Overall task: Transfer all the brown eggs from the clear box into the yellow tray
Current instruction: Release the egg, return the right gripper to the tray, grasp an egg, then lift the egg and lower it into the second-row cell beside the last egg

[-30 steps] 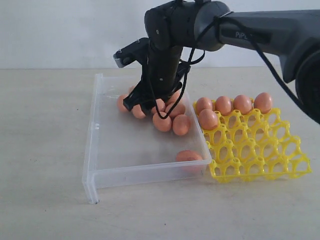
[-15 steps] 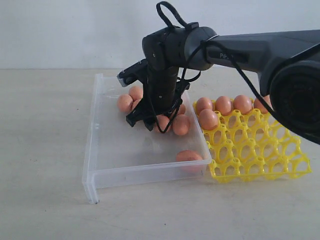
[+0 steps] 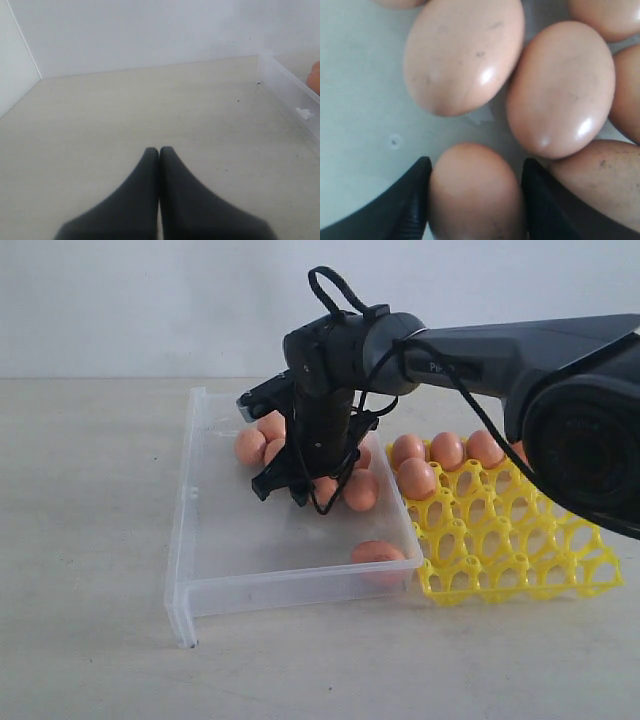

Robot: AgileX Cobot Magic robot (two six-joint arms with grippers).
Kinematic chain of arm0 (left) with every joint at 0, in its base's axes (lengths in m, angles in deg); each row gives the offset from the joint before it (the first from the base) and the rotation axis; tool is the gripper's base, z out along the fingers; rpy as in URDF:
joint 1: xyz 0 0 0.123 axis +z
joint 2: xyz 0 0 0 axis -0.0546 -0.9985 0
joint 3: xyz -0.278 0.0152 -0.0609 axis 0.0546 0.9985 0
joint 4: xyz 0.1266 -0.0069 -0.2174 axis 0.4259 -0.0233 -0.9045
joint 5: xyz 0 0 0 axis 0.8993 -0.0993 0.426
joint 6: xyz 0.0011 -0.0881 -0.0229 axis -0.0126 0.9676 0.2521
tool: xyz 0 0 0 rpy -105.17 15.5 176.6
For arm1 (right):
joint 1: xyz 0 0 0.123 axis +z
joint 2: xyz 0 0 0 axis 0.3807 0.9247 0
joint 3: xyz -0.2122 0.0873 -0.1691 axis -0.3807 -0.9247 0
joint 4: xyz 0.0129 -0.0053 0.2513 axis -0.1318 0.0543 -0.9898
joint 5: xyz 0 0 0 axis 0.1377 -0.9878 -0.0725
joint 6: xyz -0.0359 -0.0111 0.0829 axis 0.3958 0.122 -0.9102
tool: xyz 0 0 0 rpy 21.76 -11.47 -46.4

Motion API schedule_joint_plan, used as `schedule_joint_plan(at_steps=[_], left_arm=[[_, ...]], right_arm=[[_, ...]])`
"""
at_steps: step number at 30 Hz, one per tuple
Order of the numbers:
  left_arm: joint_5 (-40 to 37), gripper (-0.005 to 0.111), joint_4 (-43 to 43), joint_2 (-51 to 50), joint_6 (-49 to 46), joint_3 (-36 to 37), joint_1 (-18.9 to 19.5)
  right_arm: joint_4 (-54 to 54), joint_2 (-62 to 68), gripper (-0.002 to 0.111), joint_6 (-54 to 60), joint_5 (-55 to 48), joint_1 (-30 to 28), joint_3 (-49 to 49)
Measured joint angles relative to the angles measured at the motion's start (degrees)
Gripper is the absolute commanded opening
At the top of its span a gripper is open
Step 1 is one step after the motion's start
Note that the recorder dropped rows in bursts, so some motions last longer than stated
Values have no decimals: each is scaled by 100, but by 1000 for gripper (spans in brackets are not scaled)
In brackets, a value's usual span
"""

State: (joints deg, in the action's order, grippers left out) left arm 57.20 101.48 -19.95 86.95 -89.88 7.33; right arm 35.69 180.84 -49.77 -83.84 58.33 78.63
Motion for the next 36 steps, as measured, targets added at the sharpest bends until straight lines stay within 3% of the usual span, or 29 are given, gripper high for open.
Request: schedule_joint_plan(at_steps=[5,9,13,15,20,22,25,30,33,36], left_arm=[[0,-4,0,0,0,0,0],[0,-4,0,0,0,0,0],[0,-4,0,0,0,0,0],[0,-4,0,0,0,0,0],[0,-4,0,0,0,0,0],[0,-4,0,0,0,0,0],[0,-4,0,0,0,0,0],[0,-4,0,0,0,0,0],[0,-4,0,0,0,0,0],[0,-4,0,0,0,0,0]], right_arm=[[-512,-217,1,266,10,0,0],[-1433,-921,1,741,1015,0,-555],[-2852,-2175,1,2067,3190,3,-2404],[-3467,-2999,-1,2772,4851,12,-3803],[-3672,-4557,0,2737,8863,-306,-6513],[-3135,-4807,0,2046,9559,-782,-6985],[-1453,-4713,0,-218,9835,-1851,-7079],[3180,-3597,0,-4676,10764,-3822,-5989],[5099,-3036,0,-6229,11622,-4421,-5393],[5901,-2815,0,-6816,11954,-4630,-5271]])
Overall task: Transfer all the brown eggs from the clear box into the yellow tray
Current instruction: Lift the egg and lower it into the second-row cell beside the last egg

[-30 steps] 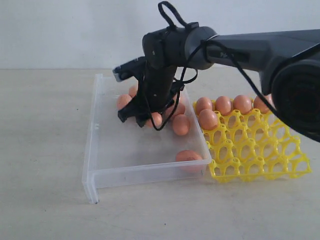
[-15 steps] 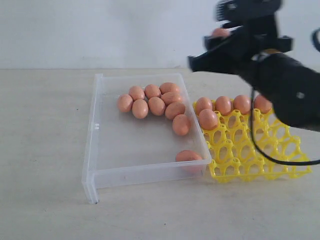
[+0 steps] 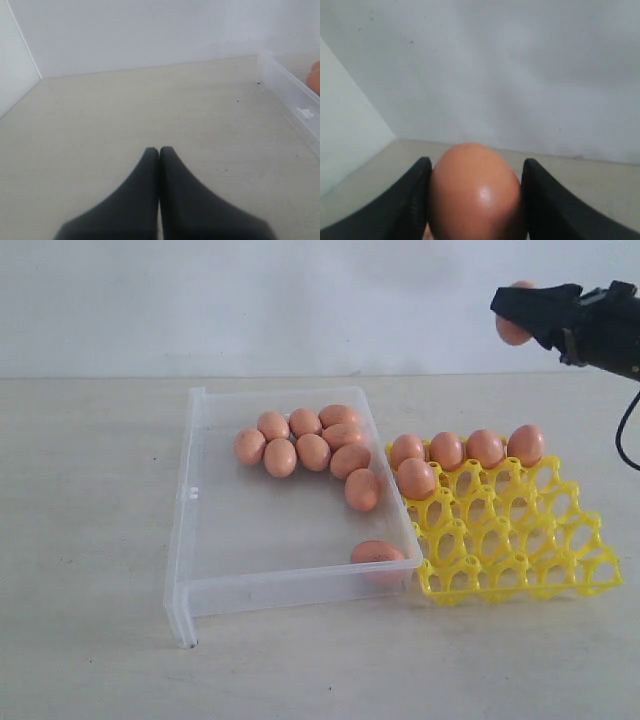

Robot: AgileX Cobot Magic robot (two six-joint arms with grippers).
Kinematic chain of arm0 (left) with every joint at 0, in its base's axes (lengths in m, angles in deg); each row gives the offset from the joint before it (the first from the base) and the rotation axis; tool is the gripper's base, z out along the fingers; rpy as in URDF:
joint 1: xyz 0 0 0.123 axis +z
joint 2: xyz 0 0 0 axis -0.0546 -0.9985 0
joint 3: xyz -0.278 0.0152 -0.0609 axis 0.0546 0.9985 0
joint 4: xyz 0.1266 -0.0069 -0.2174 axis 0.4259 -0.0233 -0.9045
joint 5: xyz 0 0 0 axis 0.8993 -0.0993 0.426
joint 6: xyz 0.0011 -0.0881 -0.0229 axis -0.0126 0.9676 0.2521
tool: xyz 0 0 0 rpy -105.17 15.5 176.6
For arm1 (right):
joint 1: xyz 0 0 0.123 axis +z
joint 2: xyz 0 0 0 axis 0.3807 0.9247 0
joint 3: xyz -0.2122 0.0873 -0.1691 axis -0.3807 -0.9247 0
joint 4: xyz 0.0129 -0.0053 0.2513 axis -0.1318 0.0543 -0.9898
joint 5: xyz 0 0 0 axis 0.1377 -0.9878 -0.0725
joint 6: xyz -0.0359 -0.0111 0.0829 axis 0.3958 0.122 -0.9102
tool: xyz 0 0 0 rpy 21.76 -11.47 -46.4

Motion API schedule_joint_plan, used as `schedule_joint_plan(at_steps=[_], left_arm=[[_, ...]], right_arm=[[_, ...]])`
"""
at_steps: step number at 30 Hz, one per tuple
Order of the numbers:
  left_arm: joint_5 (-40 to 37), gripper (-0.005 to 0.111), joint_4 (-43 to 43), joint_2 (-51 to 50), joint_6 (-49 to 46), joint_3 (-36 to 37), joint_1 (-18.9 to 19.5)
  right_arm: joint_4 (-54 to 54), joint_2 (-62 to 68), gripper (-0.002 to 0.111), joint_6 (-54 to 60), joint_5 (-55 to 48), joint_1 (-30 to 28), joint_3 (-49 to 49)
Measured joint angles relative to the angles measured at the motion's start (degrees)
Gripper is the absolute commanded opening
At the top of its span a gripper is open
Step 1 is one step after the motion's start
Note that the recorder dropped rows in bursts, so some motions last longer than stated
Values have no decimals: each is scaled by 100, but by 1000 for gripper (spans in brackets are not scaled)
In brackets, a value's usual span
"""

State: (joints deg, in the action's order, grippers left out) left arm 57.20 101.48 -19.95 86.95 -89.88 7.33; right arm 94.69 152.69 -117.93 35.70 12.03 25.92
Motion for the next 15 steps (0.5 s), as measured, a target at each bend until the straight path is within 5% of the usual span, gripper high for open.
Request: schedule_joint_plan(at_steps=[7,15], left_arm=[[0,-4,0,0,0,0,0],[0,-4,0,0,0,0,0]], right_arm=[[2271,27,0,-321,-741,453,13],[2583,37,0,-298,-2317,1087,13]])
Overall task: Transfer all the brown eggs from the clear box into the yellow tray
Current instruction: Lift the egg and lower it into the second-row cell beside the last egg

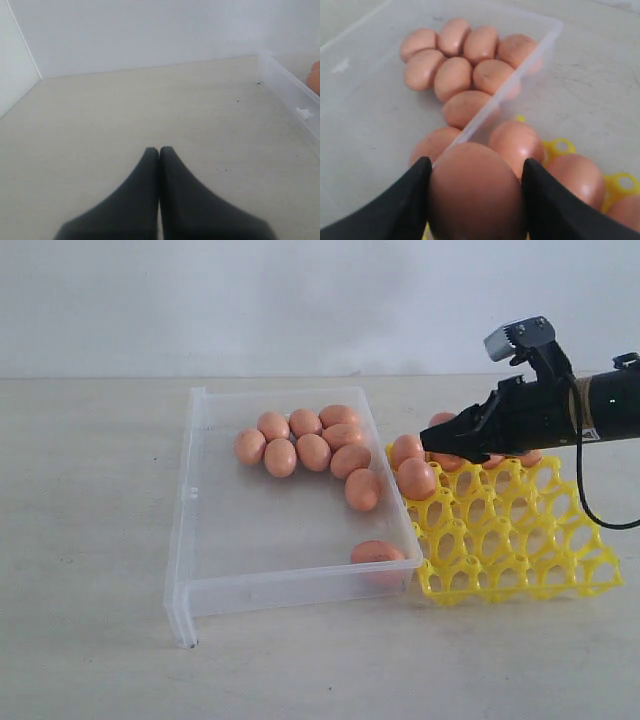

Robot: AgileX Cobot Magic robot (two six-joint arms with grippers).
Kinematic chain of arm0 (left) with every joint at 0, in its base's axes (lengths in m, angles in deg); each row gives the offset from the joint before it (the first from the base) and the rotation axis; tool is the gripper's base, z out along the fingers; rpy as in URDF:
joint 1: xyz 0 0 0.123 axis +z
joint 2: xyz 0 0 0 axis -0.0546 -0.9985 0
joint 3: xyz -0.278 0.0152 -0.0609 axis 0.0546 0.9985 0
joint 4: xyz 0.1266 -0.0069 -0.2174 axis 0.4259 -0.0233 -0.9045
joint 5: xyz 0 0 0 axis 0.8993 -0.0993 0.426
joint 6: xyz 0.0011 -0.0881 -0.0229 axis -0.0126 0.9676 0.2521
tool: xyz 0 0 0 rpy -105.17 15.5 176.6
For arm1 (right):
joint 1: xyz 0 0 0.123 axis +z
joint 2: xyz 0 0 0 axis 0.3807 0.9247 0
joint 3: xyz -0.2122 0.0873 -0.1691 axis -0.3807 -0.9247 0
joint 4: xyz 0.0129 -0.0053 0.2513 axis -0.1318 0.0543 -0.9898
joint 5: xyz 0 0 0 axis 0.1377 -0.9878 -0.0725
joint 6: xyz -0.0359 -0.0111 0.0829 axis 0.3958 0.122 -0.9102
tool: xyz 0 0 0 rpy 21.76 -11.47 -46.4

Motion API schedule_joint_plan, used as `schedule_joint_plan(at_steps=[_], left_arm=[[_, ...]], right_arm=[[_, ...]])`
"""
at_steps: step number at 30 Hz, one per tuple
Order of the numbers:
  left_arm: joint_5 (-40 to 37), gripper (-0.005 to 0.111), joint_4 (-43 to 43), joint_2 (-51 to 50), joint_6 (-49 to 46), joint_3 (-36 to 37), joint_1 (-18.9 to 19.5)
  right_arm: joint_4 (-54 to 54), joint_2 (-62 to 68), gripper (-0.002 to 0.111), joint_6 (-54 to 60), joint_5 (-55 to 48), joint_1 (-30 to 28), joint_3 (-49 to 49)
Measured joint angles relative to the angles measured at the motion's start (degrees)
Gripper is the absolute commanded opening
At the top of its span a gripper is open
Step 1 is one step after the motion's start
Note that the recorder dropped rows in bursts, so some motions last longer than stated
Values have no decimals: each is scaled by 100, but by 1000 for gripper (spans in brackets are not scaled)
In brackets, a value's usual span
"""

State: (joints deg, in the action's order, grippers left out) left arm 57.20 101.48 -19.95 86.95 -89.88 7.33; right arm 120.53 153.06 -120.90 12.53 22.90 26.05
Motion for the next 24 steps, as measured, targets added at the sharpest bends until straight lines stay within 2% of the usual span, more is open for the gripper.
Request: schedule_joint_plan(at_steps=[7,18,21,24], left_arm=[[0,-4,0,0,0,0,0],[0,-4,0,0,0,0,0],[0,-4,0,0,0,0,0],[0,-4,0,0,0,0,0]], right_arm=[[72,57,0,-409,-143,8,0],[88,187,1,-274,-467,8,0],[74,187,6,-248,-467,8,0],[45,187,19,-238,-467,8,0]])
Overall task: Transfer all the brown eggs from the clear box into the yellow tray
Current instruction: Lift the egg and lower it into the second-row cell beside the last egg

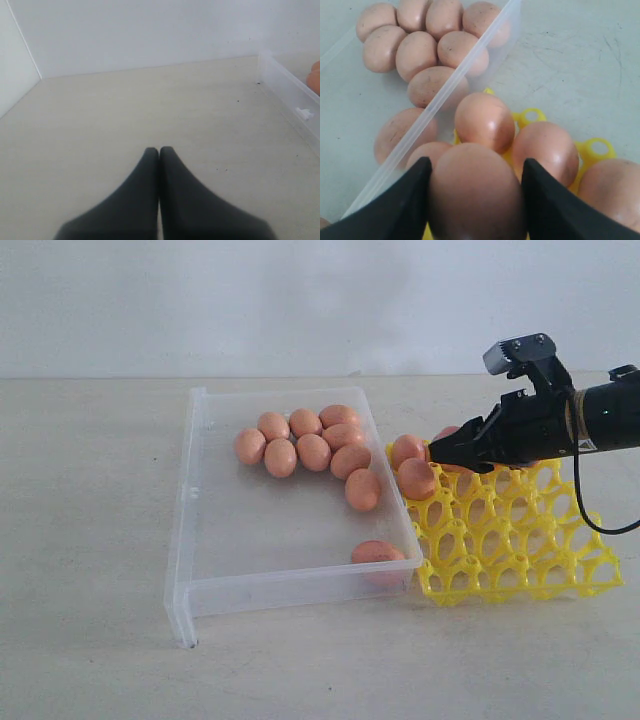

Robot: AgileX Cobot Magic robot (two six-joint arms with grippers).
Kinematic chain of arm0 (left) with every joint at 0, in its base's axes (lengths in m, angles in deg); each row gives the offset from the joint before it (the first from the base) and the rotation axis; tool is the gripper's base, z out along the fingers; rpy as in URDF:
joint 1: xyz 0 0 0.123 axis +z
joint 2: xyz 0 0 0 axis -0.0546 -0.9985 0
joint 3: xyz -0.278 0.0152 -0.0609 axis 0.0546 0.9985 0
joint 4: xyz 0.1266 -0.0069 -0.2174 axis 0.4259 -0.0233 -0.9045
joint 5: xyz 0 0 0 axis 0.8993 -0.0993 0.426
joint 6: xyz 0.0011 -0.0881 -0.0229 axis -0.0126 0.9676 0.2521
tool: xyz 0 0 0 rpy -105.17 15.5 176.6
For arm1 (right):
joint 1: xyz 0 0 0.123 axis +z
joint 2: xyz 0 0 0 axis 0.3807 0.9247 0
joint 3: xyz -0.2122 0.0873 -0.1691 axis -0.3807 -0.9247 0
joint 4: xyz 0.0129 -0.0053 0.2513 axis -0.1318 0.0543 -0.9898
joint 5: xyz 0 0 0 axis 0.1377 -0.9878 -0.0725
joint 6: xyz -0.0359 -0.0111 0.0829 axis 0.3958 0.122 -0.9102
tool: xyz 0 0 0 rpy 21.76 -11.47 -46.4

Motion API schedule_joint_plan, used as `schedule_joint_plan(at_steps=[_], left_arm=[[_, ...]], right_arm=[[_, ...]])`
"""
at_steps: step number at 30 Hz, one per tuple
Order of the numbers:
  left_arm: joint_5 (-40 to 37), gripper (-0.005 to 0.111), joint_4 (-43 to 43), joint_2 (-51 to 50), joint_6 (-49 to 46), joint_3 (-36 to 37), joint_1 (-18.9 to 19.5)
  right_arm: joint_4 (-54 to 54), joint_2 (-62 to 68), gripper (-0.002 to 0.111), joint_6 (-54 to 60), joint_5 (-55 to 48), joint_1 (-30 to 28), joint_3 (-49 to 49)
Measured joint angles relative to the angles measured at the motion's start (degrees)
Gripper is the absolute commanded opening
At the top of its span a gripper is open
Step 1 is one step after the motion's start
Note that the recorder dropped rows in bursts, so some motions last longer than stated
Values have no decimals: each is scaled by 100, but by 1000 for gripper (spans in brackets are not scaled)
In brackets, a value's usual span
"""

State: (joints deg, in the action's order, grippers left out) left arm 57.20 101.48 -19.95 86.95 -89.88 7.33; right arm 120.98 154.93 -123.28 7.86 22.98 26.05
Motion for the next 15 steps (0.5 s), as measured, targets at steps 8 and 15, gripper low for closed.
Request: schedule_joint_plan(at_steps=[8,15], left_arm=[[0,-4,0,0,0,0,0],[0,-4,0,0,0,0,0]], right_arm=[[-274,0,50,0,-22,0,0],[-176,0,50,-34,-22,0,0]])
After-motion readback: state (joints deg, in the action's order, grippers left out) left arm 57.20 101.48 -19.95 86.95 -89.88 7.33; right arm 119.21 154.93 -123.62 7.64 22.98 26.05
